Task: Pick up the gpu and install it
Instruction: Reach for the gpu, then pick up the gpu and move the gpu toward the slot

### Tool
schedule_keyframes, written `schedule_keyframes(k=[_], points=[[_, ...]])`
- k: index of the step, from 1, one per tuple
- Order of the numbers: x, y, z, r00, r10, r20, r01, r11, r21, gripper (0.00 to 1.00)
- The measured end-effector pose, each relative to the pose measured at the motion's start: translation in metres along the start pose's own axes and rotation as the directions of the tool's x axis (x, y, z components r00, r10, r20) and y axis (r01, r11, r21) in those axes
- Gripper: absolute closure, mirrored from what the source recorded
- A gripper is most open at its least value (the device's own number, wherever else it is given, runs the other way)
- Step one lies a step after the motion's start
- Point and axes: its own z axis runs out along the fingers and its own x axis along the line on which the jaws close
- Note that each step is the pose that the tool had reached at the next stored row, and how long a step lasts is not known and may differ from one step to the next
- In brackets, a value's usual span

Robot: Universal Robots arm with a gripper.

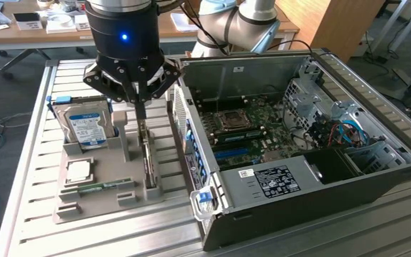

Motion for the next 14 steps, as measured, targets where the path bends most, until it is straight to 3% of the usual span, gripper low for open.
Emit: schedule_keyframes(k=[6,14], points=[[-0.0003,-0.0084,0.0019,1.0000,0.000,0.0000,0.000,1.0000,0.0000,0.89],[-0.0003,-0.0085,0.0020,1.0000,0.000,0.0000,0.000,1.0000,0.0001,0.89]])
